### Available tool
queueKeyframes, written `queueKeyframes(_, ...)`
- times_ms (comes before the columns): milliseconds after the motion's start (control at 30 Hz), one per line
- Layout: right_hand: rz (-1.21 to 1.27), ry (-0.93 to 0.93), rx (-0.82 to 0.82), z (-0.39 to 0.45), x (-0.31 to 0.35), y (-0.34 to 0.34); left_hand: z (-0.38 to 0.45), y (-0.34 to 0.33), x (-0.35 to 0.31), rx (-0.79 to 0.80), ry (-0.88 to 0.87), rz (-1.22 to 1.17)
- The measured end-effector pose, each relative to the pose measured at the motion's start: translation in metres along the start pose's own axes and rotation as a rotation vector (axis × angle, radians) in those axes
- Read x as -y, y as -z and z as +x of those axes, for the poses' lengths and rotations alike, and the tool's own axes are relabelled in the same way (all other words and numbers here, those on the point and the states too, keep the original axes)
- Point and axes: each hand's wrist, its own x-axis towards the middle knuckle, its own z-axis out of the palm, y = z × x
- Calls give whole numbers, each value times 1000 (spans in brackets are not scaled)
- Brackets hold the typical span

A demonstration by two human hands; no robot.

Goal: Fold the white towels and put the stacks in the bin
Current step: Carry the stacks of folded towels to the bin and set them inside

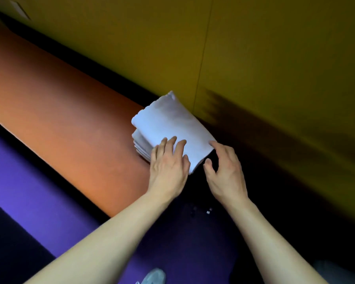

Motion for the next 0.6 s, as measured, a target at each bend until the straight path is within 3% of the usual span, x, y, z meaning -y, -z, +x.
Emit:
queueKeyframes(133,-27,57,82,57,-1,-6,23,-28,37,88,113,-8)
queueKeyframes(267,-49,200,192,121,-5,-17,21,-32,75,57,89,-133)
queueKeyframes(400,-83,212,501,171,-3,-43,25,-30,95,43,58,-216)
queueKeyframes(500,172,108,723,193,-12,-69,24,-34,94,-29,128,-298)
queueKeyframes(600,412,-51,805,197,-20,-91,25,-35,84,-84,405,-470)
